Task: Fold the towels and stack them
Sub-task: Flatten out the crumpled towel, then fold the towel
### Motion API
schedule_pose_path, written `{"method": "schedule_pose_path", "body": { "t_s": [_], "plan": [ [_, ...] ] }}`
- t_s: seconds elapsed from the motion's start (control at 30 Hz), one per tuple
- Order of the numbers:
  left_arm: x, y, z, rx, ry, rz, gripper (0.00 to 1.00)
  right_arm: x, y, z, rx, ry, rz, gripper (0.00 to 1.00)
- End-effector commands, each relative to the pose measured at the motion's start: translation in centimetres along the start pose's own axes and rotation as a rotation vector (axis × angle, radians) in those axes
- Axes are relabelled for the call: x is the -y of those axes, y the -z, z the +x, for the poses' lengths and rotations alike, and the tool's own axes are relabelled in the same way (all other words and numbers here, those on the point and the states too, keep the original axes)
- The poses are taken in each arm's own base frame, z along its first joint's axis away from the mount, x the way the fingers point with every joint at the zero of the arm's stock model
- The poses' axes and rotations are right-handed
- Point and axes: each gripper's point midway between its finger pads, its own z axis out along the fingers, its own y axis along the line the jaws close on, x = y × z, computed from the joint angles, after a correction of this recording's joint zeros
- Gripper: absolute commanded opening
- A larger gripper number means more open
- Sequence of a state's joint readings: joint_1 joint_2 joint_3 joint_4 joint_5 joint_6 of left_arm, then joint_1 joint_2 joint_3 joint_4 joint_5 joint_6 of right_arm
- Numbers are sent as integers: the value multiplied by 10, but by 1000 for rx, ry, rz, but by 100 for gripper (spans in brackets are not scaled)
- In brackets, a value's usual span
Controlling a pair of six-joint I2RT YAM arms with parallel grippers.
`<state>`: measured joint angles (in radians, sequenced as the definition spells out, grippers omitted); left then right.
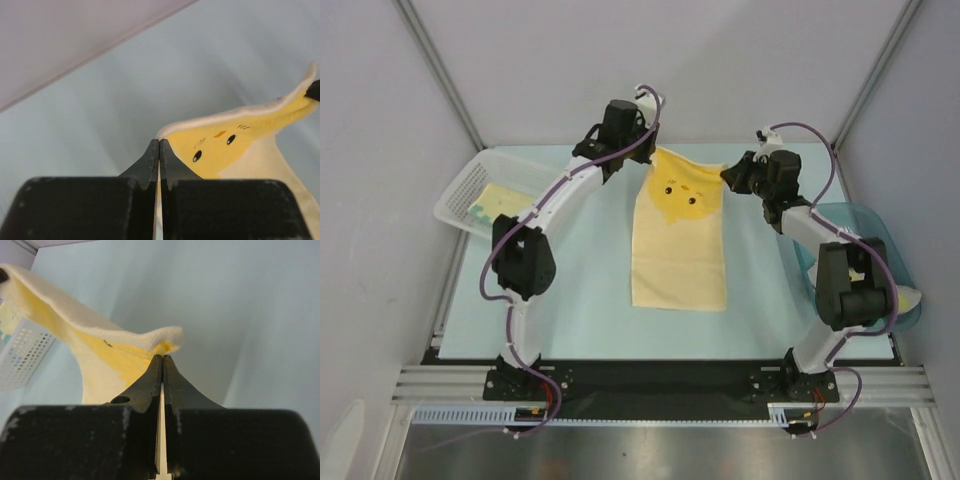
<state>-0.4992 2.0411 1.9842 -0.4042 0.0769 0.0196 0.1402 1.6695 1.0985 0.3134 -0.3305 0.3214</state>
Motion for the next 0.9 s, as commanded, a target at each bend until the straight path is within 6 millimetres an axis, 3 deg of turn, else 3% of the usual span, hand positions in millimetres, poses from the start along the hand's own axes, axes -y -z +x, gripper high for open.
{"method": "schedule_pose_path", "body": {
  "t_s": [0.0,0.03,0.1,0.13,0.17,0.27,0.33,0.37,0.4,0.47,0.5,0.53,0.6,0.63,0.73,0.77,0.83,0.87],
  "plan": [
    [-16,1,-63,189,-83,13,0,-30,-15,-63,193,87,-186,0],
    [-16,-4,-59,189,-107,19,0,-19,-24,-54,177,75,-179,0],
    [-18,-8,-59,217,-126,15,1,-18,-30,-55,182,78,-206,0],
    [-17,-10,-50,202,-131,14,0,-16,-34,-53,175,84,-212,0],
    [-18,-11,-47,198,-137,12,0,-14,-38,-43,144,86,-234,0],
    [-20,-8,-31,164,-156,4,0,-14,-38,-35,120,92,-255,0],
    [-16,-7,-6,111,-161,25,1,-11,-35,-21,84,84,-249,0],
    [-14,1,-5,107,-165,36,0,-12,-30,-17,67,80,-244,0],
    [-11,1,17,62,-164,59,0,-11,-26,-12,52,84,-240,0],
    [-3,8,31,33,-168,93,0,-6,-18,10,0,66,-223,0],
    [0,15,46,6,-168,107,0,-9,-11,9,0,74,-221,0],
    [5,20,49,5,-170,127,0,-5,-7,25,-42,57,-208,0],
    [13,32,62,-21,-172,154,0,-6,1,30,-61,50,-200,0],
    [17,34,67,-36,-172,166,0,0,8,46,-90,27,-172,0],
    [31,46,89,-113,-184,213,0,-3,25,52,-78,15,-159,0],
    [35,49,94,-131,-188,220,0,-1,33,68,-104,-3,-148,0],
    [46,55,112,-167,-194,245,0,-4,44,68,-94,-13,-144,0],
    [48,57,117,-179,-191,247,0,-3,51,79,-112,-25,-135,1]
  ]
}}
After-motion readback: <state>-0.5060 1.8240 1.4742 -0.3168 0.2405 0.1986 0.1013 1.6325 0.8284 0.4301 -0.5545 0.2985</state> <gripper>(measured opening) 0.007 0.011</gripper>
